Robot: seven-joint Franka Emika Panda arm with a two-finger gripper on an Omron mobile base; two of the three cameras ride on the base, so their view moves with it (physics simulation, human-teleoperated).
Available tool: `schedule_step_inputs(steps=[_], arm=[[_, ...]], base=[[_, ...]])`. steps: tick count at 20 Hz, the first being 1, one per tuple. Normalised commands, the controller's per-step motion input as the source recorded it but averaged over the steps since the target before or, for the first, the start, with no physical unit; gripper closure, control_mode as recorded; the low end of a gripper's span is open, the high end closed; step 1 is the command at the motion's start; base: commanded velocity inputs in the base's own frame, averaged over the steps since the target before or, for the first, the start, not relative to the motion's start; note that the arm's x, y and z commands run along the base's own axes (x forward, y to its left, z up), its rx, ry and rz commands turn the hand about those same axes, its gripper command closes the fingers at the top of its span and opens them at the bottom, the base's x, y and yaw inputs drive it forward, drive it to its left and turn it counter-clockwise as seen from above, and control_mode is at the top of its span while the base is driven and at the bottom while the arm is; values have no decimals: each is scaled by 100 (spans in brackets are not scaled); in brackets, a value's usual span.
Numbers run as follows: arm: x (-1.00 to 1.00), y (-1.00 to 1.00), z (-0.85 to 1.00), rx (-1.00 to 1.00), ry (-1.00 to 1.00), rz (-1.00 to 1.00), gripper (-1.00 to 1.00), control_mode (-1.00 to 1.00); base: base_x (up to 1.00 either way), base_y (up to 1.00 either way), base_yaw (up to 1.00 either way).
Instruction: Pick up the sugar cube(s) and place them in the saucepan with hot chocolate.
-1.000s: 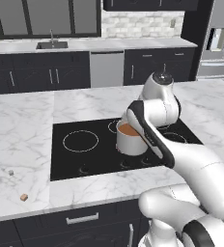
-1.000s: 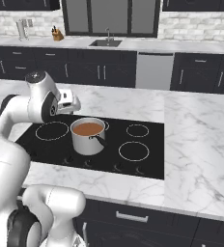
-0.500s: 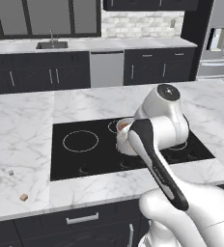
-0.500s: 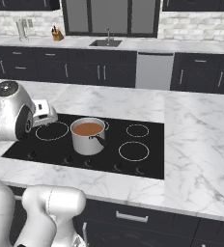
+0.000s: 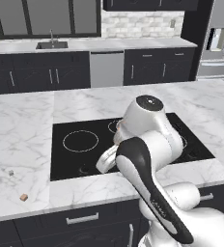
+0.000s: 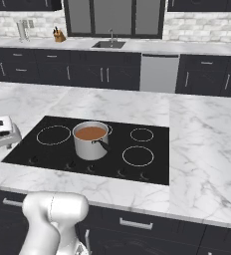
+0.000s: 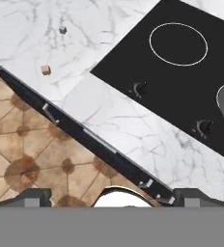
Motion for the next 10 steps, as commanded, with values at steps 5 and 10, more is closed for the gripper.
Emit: schedule_step_inputs(steps=[5, 10], arm=[[-55, 89, 2, -8, 27, 13, -100, -100], [-7, 78, -35, 0, 0, 11, -100, -100]], base=[[0, 0, 0], [0, 0, 0]])
